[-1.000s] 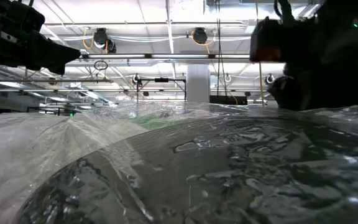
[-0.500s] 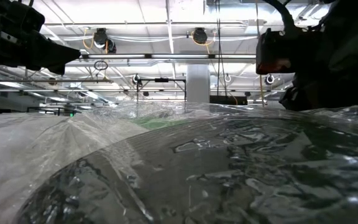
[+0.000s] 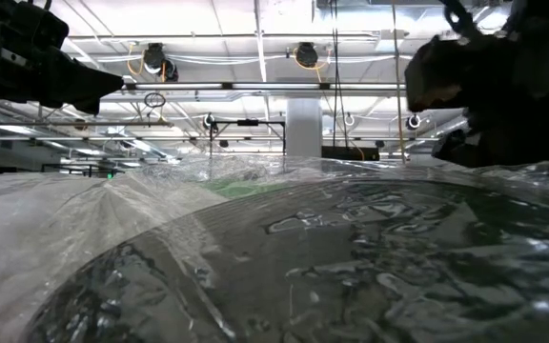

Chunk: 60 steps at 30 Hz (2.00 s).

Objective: Pick & Place Travel size toiletries
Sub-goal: Put the nail cutter into the yellow bin

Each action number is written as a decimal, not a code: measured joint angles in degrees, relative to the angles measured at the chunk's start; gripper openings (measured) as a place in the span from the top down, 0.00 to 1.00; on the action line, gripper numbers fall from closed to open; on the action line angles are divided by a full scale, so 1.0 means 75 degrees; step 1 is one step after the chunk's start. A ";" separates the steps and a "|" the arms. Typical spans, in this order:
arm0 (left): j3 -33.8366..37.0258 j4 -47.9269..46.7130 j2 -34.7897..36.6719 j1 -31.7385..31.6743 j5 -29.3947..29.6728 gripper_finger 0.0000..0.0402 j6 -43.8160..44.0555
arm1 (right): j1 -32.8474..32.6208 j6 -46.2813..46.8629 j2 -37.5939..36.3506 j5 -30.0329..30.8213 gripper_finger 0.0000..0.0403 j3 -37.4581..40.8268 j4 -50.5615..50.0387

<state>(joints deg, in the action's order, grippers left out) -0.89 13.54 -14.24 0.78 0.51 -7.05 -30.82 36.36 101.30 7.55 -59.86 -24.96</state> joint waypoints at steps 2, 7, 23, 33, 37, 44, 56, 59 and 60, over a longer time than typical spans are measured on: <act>0.0000 0.0000 0.0000 0.0001 0.0001 0.99 0.0000 | 0.0003 -0.0113 -0.0363 -0.0007 0.94 0.0029 -0.0179; 0.0000 0.0000 0.0001 0.0000 0.0002 0.99 0.0000 | 0.0007 -0.0512 -0.1469 0.0322 0.92 -0.0003 -0.0265; 0.0000 0.0000 0.0003 0.0003 0.0003 0.99 0.0000 | 0.0851 -0.2368 -0.3251 -0.0426 0.94 0.1379 0.2763; 0.0000 0.0000 0.0000 0.0000 0.0001 0.99 0.0001 | 0.2772 -0.2617 -0.2588 -0.0993 0.94 0.2346 0.5992; 0.0000 0.0000 0.0000 0.0001 0.0000 0.99 0.0000 | 0.3488 -0.2792 -0.2199 -0.0995 0.94 0.2320 0.6656; 0.0001 0.0000 0.0001 0.0001 0.0002 0.99 0.0001 | 0.4985 -0.3221 -0.2009 -0.0988 0.94 0.2024 0.6437; 0.0001 0.0000 0.0002 0.0003 0.0000 0.99 0.0000 | 0.8332 -0.4357 -0.1765 -0.0983 0.94 0.0579 0.4100; 0.0003 0.0000 0.0002 0.0003 0.0002 0.99 0.0000 | 0.8894 -0.4354 -0.1588 -0.1005 0.94 0.0545 0.4020; 0.0003 0.0000 0.0000 0.0000 0.0000 0.99 0.0003 | 0.9015 -0.4350 -0.1500 -0.1012 0.94 0.0545 0.4011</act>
<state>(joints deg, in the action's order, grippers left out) -0.86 13.54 -14.24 0.78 0.51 -7.03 36.80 3.73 90.06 -0.04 -55.77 5.13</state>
